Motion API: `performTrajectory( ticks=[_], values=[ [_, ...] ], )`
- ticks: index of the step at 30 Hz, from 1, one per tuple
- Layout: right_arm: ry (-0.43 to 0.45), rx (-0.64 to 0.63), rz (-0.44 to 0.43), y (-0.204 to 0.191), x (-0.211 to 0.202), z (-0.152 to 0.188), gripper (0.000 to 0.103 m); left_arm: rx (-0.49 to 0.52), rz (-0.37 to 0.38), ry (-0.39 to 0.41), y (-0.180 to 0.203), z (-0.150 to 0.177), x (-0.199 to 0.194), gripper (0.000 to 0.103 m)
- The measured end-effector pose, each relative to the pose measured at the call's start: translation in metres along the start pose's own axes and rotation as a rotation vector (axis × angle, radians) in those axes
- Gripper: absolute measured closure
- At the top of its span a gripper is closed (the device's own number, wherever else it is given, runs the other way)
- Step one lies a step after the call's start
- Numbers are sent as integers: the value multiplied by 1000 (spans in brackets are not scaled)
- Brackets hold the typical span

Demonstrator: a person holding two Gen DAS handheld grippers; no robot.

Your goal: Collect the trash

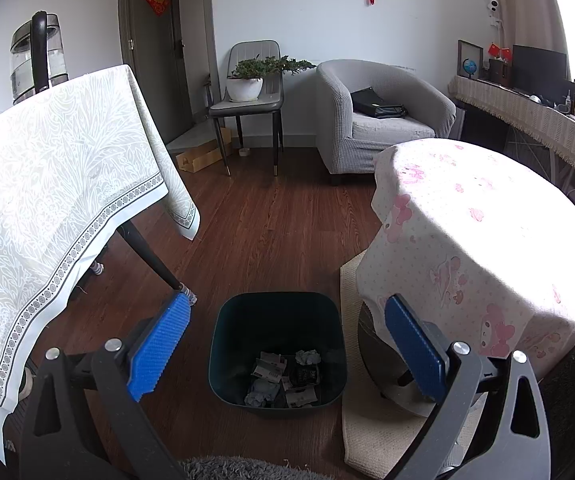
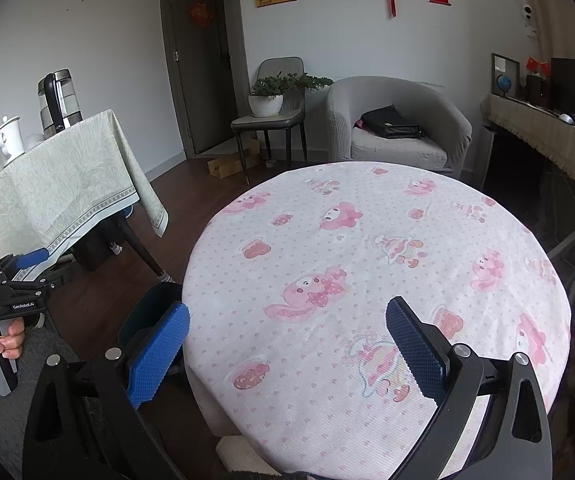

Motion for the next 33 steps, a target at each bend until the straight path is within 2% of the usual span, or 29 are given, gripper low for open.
performTrajectory(
  ticks=[33],
  values=[
    [-3,12,-4,4,1,1,3,4,1,-5,2,0,0,3]
  ],
)
Point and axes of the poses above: each gripper's, at about its wrist camera, not at the fingertips, and x roughly the way its jaws point, y to its right, z to its underside, the point moved 6 cm from there along x, roughly the way its jaws point, and after that the axes turned 10 degrees about x, right-handed, at the moved point
